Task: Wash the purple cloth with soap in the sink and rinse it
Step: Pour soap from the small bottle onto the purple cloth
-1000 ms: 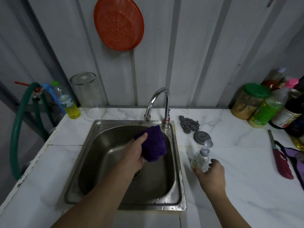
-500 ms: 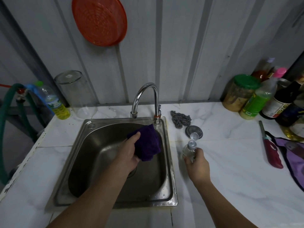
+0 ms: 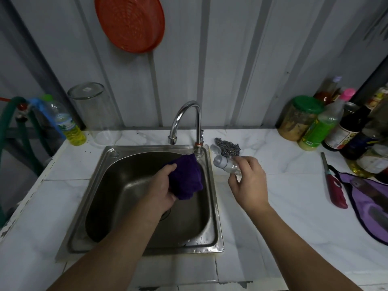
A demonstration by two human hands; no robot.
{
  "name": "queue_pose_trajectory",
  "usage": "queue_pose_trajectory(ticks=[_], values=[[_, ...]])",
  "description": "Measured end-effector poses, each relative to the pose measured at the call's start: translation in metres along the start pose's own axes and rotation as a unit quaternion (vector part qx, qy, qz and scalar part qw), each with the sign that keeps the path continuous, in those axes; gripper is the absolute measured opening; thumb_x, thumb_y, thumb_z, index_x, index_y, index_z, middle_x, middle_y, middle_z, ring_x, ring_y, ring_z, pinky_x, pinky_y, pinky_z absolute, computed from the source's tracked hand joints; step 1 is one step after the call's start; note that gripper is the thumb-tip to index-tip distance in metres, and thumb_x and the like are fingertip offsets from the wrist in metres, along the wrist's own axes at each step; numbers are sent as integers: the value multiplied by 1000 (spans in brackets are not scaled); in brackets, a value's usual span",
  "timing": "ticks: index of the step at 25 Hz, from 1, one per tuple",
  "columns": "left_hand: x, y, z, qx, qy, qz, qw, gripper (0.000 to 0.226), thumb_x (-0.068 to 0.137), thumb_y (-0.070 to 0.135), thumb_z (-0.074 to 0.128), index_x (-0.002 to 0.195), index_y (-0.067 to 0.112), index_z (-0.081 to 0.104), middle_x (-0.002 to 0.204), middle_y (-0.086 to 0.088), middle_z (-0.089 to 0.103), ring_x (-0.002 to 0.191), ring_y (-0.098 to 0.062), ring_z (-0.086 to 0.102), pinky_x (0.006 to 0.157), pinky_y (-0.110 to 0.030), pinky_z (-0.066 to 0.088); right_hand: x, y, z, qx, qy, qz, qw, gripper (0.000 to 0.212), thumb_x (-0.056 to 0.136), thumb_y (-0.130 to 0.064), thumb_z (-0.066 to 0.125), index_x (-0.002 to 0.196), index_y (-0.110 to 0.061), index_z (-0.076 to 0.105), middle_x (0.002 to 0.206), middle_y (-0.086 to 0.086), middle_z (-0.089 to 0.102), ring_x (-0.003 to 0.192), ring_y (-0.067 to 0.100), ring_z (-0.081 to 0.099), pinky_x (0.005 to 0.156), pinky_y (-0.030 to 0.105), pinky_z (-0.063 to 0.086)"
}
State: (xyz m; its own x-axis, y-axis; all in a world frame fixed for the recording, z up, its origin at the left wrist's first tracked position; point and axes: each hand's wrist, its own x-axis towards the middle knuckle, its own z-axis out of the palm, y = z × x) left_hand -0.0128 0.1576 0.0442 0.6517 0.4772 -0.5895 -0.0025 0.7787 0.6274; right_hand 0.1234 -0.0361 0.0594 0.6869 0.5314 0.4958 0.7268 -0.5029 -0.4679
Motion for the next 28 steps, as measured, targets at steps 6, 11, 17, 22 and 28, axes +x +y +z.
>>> queue_pose_trajectory(ticks=[6, 11, 17, 22, 28], values=[[-15, 0, 3, -7, 21, -18, 1000, 48, 84, 30, 70, 130, 17, 63, 127, -15, 71, 113, -40, 67, 65, -45, 62, 45, -42, -14, -212, 19, -230, 950, 40, 78, -5, 65, 115, -21, 71, 117, 5, 72, 108, 34, 61, 102, 50, 34], [-19, 3, 3, -6, 31, -15, 999, 43, 87, 33, 67, 126, 14, 68, 112, -12, 79, 97, -33, 76, 59, -39, 62, 66, -62, -10, -240, 11, -318, 917, 37, 81, -5, 51, 110, -16, 70, 116, 12, 70, 114, 38, 58, 115, 58, 16], [-25, 7, -1, -9, 32, -10, 999, 41, 89, 34, 66, 126, 15, 67, 115, -12, 78, 103, -34, 75, 67, -42, 63, 72, -75, -10, -242, 7, -344, 907, 38, 83, -8, 47, 111, -14, 72, 118, 12, 70, 118, 38, 55, 121, 50, -1], [-26, 8, -1, -10, 28, -13, 999, 41, 92, 32, 65, 128, 14, 65, 120, -14, 76, 109, -35, 72, 82, -48, 61, 76, -78, -10, -220, 17, -357, 908, 35, 81, -7, 53, 108, -14, 73, 115, 12, 71, 116, 39, 57, 121, 50, 2], [-24, 7, 2, -4, 23, -11, 1000, 40, 93, 31, 65, 128, 14, 64, 122, -14, 75, 110, -36, 71, 88, -51, 60, 77, -76, -7, -216, 18, -355, 909, 34, 77, -2, 63, 107, -14, 75, 115, 11, 72, 114, 39, 60, 117, 56, 15]])
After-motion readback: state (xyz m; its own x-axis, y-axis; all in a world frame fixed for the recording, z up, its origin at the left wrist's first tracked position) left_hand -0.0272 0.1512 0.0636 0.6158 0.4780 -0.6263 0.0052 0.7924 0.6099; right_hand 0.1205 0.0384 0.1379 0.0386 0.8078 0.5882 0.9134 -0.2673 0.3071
